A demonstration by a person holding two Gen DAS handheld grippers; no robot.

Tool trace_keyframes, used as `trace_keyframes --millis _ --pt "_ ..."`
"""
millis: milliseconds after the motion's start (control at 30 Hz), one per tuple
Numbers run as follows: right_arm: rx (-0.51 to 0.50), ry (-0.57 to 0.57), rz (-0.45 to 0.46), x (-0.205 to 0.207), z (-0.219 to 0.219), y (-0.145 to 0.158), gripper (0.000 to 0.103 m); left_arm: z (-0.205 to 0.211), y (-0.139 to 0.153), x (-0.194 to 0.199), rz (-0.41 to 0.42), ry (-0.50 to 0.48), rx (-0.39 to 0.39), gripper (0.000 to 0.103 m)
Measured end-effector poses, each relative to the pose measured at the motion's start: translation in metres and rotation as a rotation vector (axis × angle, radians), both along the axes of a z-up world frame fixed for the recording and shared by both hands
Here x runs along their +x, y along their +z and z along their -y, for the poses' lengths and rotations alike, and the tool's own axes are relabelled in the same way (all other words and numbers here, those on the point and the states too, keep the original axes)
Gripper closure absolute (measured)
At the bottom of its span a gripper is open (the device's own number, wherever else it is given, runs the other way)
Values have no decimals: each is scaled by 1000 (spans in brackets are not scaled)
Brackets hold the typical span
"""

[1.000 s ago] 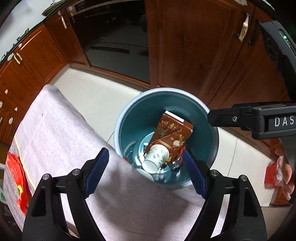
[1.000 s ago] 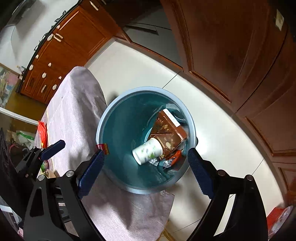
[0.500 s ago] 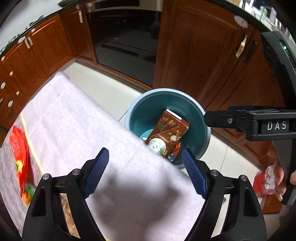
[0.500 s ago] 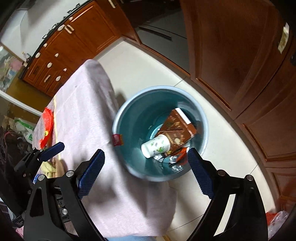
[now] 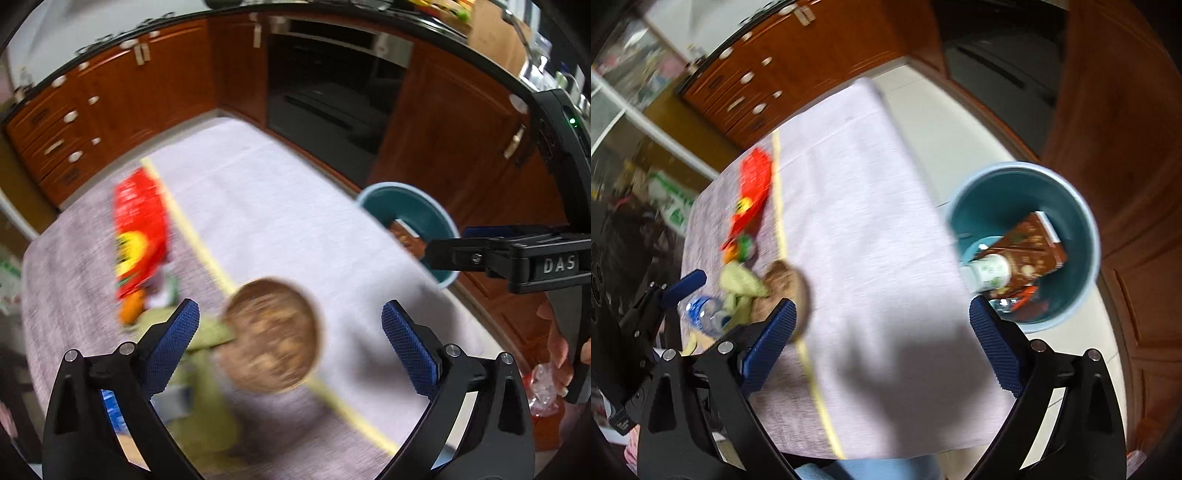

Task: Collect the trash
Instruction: 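Move both grippers back toward the remaining trash on the table, then grasp the green melon rind with the right gripper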

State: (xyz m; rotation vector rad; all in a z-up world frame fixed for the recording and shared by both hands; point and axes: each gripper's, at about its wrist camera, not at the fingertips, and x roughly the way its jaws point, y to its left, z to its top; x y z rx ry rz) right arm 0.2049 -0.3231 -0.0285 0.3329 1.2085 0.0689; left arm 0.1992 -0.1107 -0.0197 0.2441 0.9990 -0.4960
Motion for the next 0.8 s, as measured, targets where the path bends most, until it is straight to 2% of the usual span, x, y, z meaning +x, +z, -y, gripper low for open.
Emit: trace_keyframes --millis 233,367,467,700,800 --pt "-17 84 -32 8 -62 -14 12 -86 -8 -8 7 99 32 4" --pt "-19 95 -72 15 -83 -36 12 -121 -15 -3 6 149 47 4" --pt "-18 123 -49 18 -97 -47 12 -140 -18 3 -15 181 25 4" --pt "-67 122 -68 29 -111 -66 13 -142 -21 20 -17 168 22 4" --pt "-68 116 -91 34 -110 -74 20 -132 -26 26 -11 139 53 4"
